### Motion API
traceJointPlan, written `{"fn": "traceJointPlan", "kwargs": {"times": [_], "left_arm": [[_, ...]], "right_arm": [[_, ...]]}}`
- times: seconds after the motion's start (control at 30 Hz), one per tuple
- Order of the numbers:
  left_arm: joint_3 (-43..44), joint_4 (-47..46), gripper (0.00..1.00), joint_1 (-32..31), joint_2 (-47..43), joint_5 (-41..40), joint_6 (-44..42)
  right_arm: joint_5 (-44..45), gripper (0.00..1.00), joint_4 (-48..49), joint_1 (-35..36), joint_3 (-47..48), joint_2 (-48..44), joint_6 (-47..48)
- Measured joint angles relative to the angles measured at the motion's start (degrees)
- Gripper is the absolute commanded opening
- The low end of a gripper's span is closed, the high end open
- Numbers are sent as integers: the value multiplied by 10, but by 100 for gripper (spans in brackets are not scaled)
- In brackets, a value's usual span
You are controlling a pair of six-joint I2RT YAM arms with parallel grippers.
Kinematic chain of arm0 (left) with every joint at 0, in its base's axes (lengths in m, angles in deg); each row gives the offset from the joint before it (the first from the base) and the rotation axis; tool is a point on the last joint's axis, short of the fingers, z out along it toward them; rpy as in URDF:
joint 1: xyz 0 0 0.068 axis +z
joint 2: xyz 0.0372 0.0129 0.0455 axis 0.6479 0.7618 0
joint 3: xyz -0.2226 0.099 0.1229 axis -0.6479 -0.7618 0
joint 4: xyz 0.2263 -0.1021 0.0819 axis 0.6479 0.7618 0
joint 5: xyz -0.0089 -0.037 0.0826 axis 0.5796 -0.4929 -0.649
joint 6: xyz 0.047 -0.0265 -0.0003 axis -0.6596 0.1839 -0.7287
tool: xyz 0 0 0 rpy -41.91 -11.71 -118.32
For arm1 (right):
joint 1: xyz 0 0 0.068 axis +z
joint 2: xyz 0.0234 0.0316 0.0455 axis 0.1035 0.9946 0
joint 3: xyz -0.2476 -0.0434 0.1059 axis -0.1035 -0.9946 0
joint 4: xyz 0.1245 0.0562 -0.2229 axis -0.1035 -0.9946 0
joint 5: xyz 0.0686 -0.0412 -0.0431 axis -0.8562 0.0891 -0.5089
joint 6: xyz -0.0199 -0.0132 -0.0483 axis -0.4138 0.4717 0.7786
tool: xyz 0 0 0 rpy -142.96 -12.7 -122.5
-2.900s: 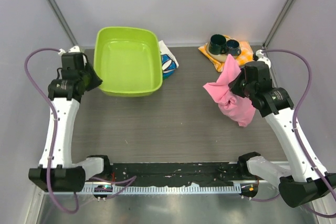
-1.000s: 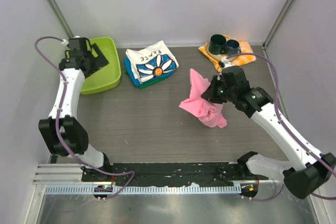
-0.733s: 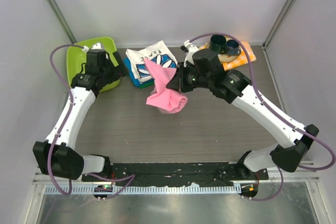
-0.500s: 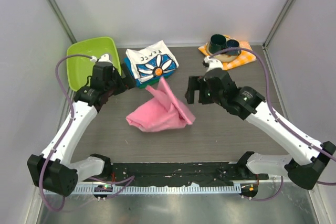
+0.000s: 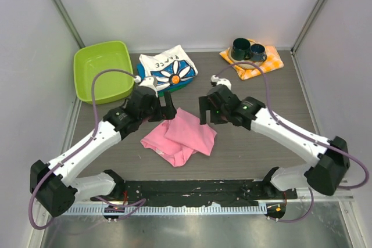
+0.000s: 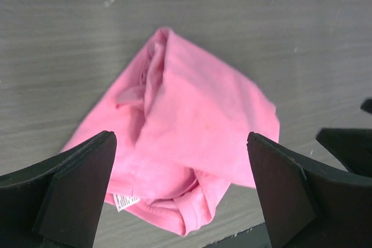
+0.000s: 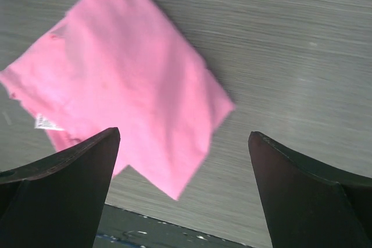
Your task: Fold and stack the t-shirts
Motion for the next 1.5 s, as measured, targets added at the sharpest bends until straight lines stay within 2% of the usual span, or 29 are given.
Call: {"fn": "traceJointPlan", "kwargs": {"times": [0.17,0.33,0.37,0.47,0.7,0.8,0.83,0.87,0.97,1.07,1.13,1.3,1.5], "left_arm": [[-58,-8,100,-35,2,-7,19],[-104,2,100,-35,-22,-30,32],[-107,9,100,-35,-27,-42,35],[-112,22,100,-34,-46,-72,44],[-113,55,100,-33,-143,-151,66],[-114,68,100,-24,-155,-166,70],[-118,71,100,-20,-155,-168,72],[-127,73,100,-18,-155,-170,73],[-150,79,100,-14,-159,-170,76],[-180,79,99,-14,-171,-157,88],[-198,71,98,-14,-174,-143,96],[-242,40,98,-14,-150,-107,116],[-248,6,98,-27,-67,-76,122]], "right_arm": [[-45,97,42,68,52,98,5],[-58,87,58,143,83,174,10],[-60,81,59,149,83,183,11],[-61,74,69,151,83,204,13],[-52,72,86,152,120,305,20],[-50,68,91,157,152,349,26],[-49,63,92,159,161,361,29],[-48,48,93,160,167,369,31],[-37,25,96,162,172,385,37],[-20,7,95,162,172,389,38],[-5,1,95,162,172,389,39],[20,1,95,161,162,389,39],[38,1,98,158,150,389,39]]}}
